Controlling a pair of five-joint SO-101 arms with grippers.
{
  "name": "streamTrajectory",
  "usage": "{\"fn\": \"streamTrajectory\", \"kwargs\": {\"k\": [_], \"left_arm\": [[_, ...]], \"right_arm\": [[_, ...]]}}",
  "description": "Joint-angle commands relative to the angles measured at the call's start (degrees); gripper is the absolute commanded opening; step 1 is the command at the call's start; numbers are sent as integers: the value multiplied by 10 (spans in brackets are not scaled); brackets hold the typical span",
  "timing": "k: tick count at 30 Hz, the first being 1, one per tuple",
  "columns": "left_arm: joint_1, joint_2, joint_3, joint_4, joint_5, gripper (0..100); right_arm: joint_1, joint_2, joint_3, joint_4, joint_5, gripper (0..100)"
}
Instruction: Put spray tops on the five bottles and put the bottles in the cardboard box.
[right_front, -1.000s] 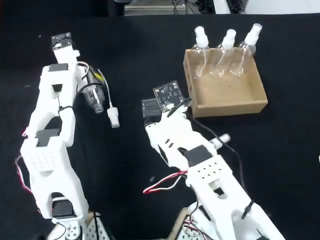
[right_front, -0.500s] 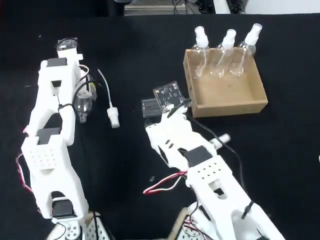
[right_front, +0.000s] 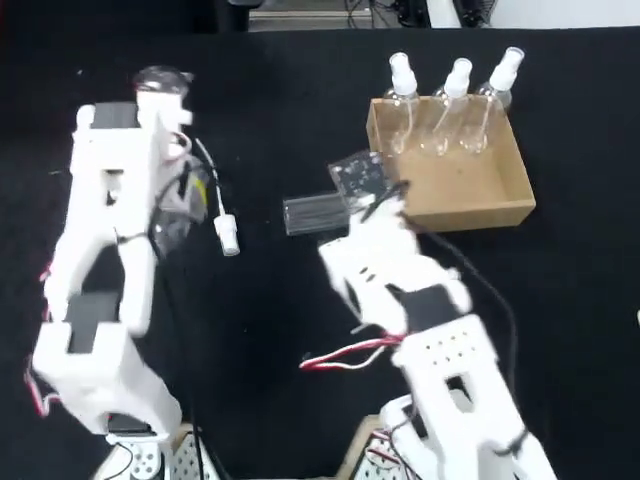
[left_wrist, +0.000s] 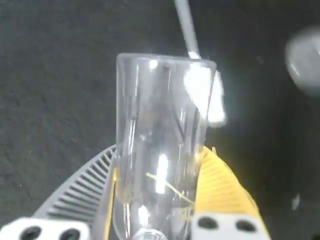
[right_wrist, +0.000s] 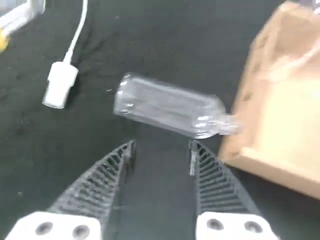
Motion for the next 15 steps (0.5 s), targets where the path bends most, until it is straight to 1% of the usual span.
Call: {"fn": "streamTrajectory", "kwargs": {"k": [1, 5, 7, 11, 13, 15], "left_arm": [[40, -153, 100, 4, -43, 30], [62, -259, 175, 5, -81, 30], [91, -300, 204, 9, -105, 32], [193, -331, 275, 8, -149, 33], [248, -331, 305, 2, -166, 33], [302, -330, 335, -22, -174, 33]], "right_arm": [[78, -78, -89, 97, 62, 139], [214, -127, -140, 175, 153, 139], [283, -138, -156, 196, 194, 139], [387, -138, -150, 207, 268, 140], [414, -138, -133, 207, 301, 140], [429, -138, -114, 207, 324, 141]]}}
